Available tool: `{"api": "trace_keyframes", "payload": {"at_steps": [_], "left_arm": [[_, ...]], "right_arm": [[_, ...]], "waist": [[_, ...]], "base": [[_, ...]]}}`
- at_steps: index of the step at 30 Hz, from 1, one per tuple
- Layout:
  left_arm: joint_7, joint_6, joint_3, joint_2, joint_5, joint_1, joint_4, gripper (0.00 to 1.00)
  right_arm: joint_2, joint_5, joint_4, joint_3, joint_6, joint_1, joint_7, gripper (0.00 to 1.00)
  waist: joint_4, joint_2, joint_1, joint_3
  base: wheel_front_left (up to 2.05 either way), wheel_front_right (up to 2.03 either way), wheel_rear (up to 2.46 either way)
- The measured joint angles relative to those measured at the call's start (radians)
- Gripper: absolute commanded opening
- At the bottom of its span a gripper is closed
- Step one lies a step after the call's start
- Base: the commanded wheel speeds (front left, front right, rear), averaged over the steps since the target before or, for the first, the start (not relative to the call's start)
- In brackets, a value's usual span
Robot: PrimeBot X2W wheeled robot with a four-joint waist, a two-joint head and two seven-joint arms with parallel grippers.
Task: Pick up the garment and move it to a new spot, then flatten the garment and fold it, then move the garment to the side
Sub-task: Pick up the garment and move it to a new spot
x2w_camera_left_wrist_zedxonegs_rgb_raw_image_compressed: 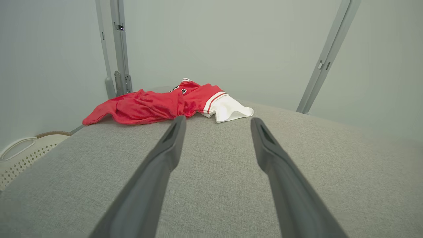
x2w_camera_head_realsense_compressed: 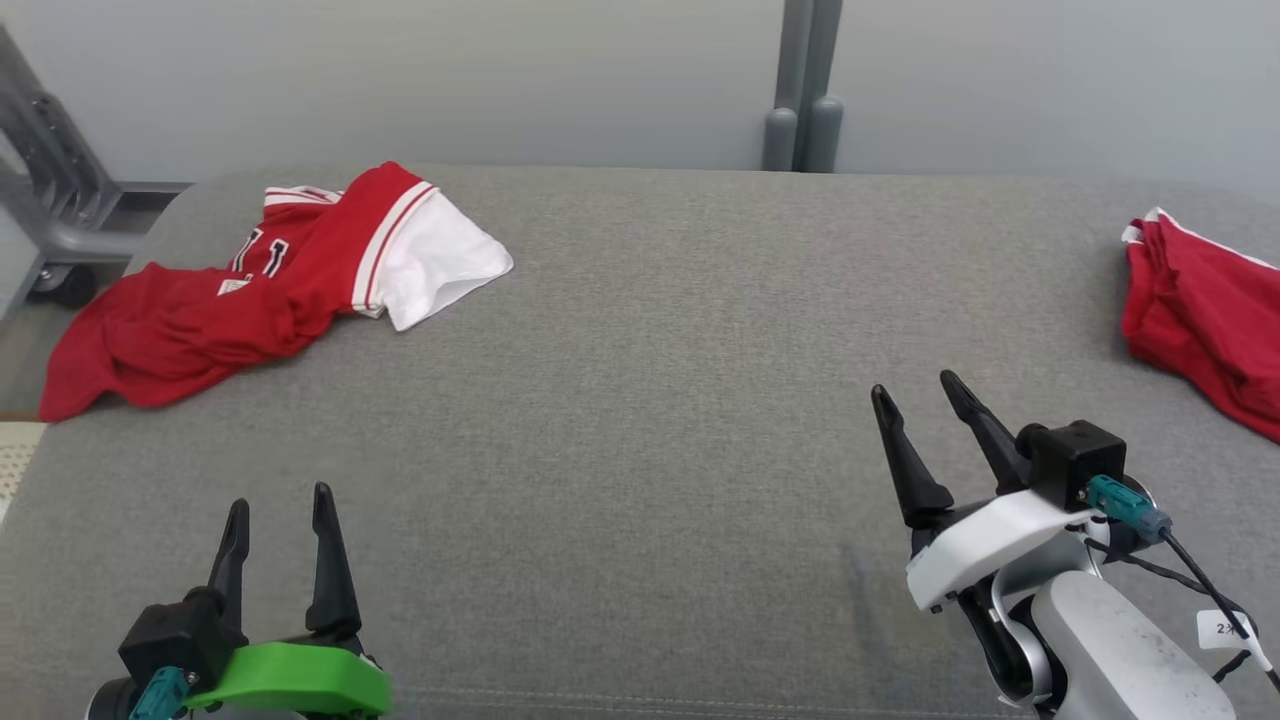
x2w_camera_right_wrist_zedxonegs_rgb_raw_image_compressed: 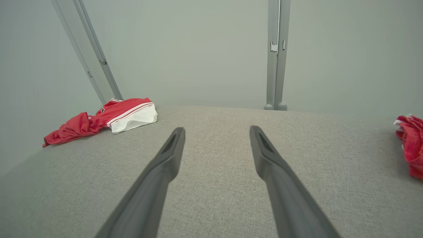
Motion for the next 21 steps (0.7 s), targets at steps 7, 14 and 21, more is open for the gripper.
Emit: {"api": "trace_keyframes", "payload": {"at_steps": [7, 14, 21], "left_arm": [[0.000, 0.000, -0.046, 0.000, -0.001, 0.000, 0.005, 1.00], [0.000, 0.000, -0.009, 0.000, -0.004, 0.002, 0.001, 1.00], [0.000, 0.000, -0.021, 0.000, -0.009, -0.001, -0.005, 1.00]], "right_arm": [[-0.004, 0.000, -0.001, -0.030, -0.004, 0.001, 0.000, 1.00], [0.004, -0.007, -0.001, -0.016, -0.004, 0.001, 0.000, 1.00], [-0.016, -0.026, -0.014, -0.026, -0.008, -0.002, 0.004, 1.00]], "waist": [[0.098, 0.0000, 0.0000, -0.001], [0.171, 0.0000, 0.0000, 0.003], [0.175, 0.0000, 0.0000, 0.041]], "base": [[0.00, 0.00, 0.00], [0.00, 0.00, 0.00], [0.00, 0.00, 0.00]]}}
